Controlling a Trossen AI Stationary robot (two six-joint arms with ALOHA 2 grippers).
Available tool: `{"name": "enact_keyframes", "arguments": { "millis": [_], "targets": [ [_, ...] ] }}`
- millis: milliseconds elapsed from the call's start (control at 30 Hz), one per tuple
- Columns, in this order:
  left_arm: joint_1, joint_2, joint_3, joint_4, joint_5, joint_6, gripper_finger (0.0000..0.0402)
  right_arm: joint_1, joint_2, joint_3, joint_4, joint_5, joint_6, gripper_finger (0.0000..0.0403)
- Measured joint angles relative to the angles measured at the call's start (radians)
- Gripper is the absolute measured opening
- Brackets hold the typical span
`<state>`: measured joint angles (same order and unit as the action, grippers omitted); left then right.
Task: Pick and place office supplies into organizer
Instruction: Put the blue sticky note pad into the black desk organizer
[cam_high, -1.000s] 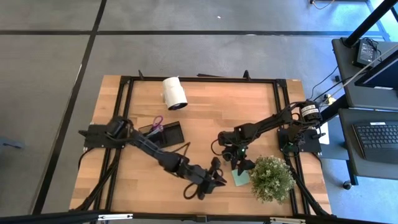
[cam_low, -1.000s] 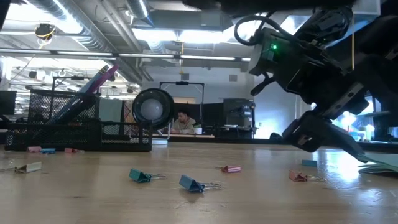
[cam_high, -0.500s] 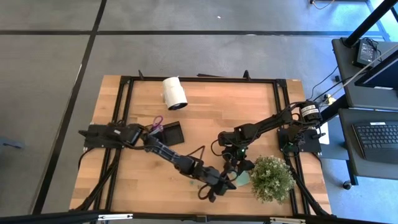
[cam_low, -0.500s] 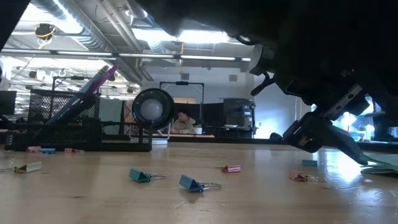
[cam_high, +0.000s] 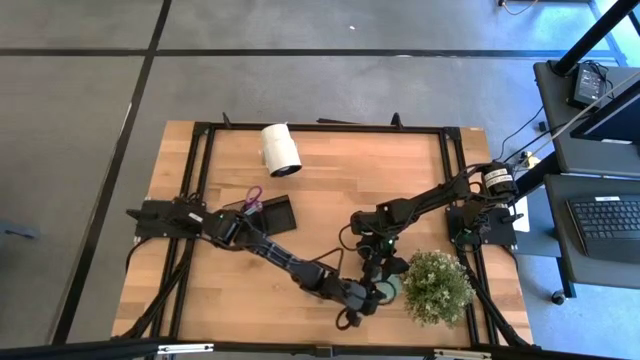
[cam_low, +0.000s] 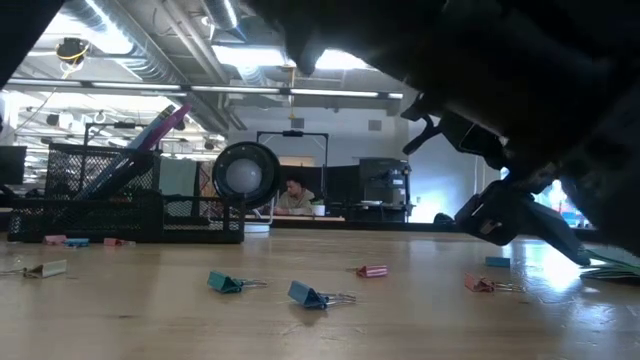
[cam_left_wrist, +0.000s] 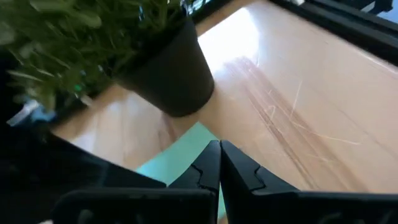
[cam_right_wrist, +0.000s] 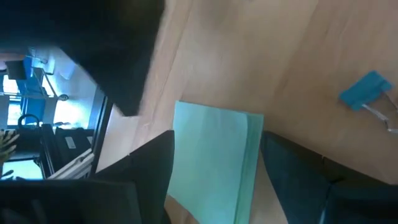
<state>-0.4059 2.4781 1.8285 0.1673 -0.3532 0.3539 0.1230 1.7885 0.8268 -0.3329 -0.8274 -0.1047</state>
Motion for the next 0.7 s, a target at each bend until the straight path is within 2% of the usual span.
{"name": "enact_keyframes", "arguments": {
  "millis": [133, 700],
  "targets": [
    [0.007, 0.002, 0.054, -0.139, -0.006, -0.087, 0.0001, -0.002, -0.001, 0.000, 0.005, -0.002, 0.015, 0.0243],
    [0.013, 0.051, 0.076, -0.160, -0.008, -0.163, 0.0001, 0.000, -0.001, 0.000, 0.010, -0.002, 0.018, 0.0243]
  ]
}}
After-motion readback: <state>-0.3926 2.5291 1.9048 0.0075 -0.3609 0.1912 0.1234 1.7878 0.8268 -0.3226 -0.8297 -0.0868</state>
